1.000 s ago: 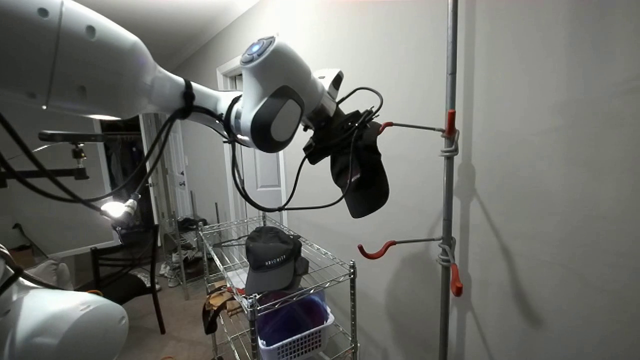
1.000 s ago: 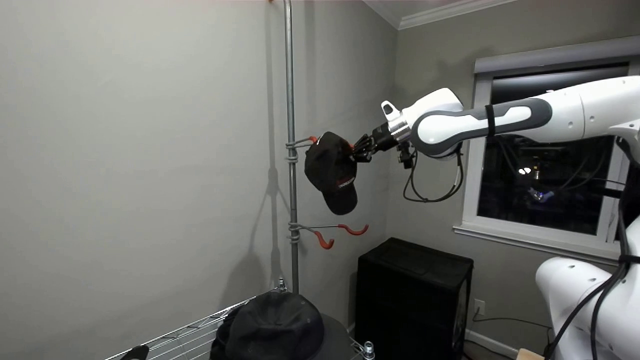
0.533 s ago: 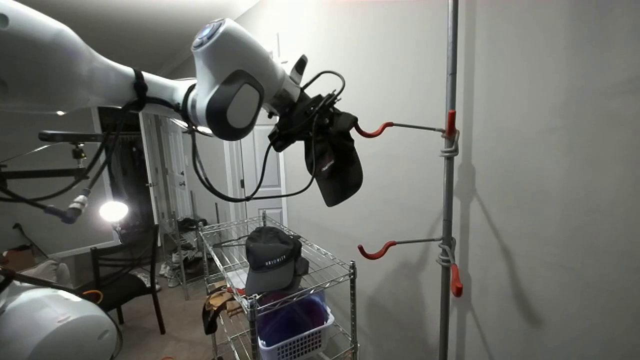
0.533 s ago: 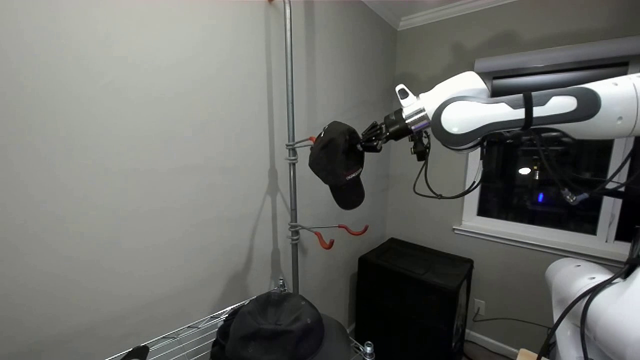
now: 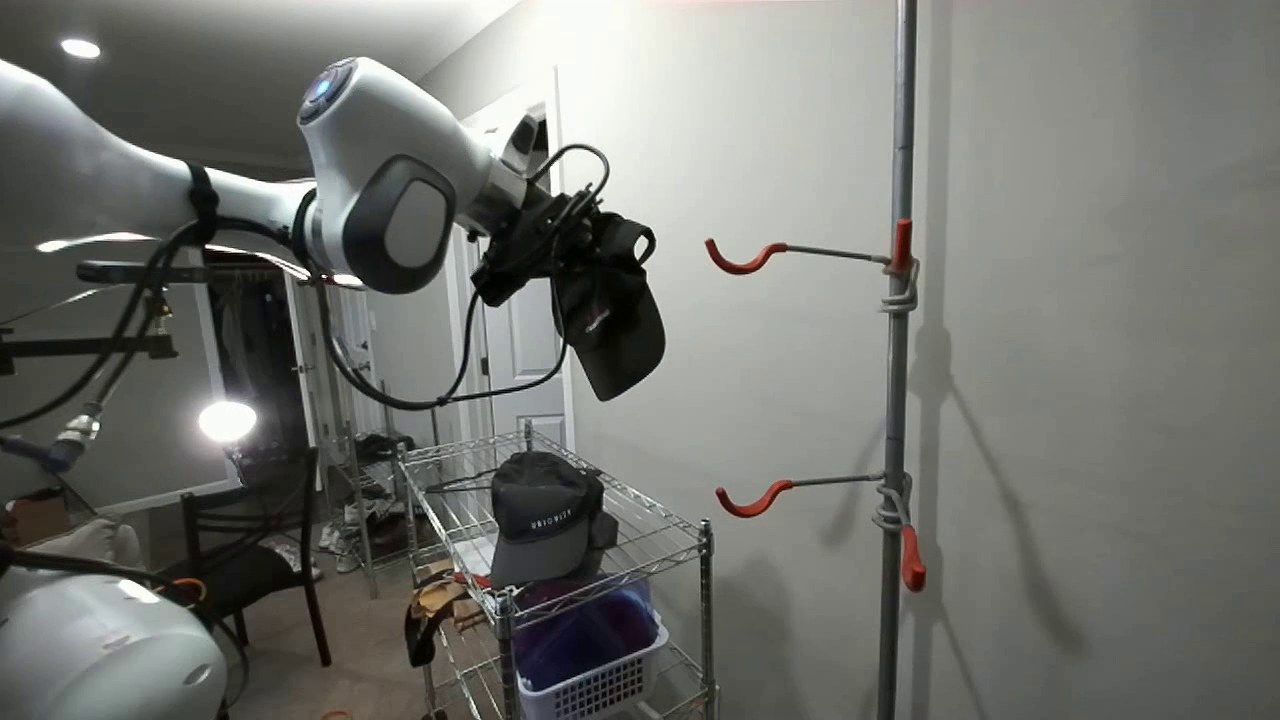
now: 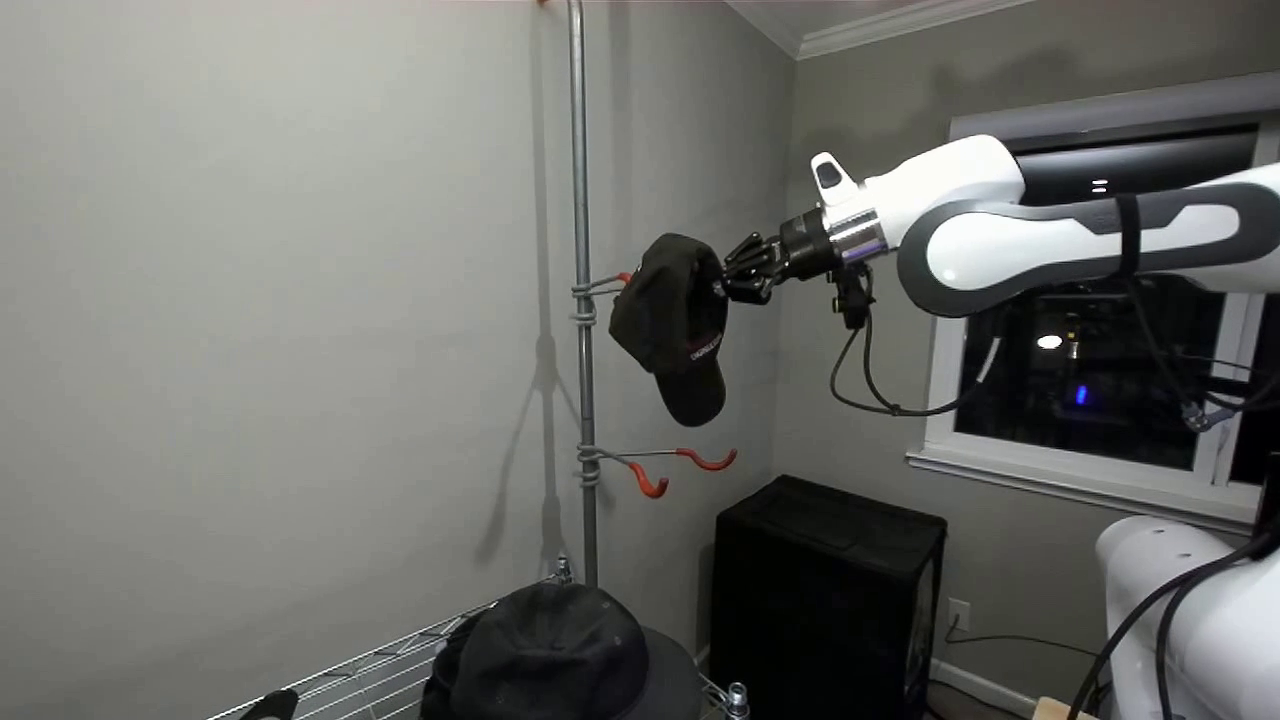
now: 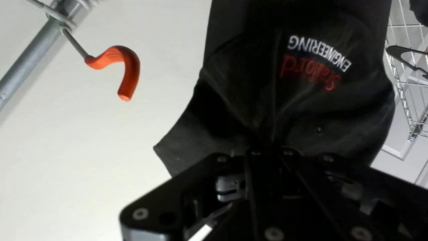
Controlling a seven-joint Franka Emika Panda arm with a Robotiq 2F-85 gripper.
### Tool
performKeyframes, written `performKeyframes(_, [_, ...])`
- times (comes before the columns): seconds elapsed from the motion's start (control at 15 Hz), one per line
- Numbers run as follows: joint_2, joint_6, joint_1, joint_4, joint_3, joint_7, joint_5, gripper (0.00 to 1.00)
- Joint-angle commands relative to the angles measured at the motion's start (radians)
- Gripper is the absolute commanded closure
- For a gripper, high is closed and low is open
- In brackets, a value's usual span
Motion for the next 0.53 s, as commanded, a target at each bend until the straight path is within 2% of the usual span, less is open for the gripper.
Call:
performKeyframes(0.0, [-0.024, 0.038, 0.002, -0.060, 0.032, 0.020, -0.002, 0.99])
performKeyframes(0.33, [0.008, -0.023, 0.021, -0.090, 0.049, 0.014, -0.004, 0.99])
performKeyframes(0.47, [0.031, -0.059, 0.019, -0.098, 0.077, 0.024, -0.003, 0.99])
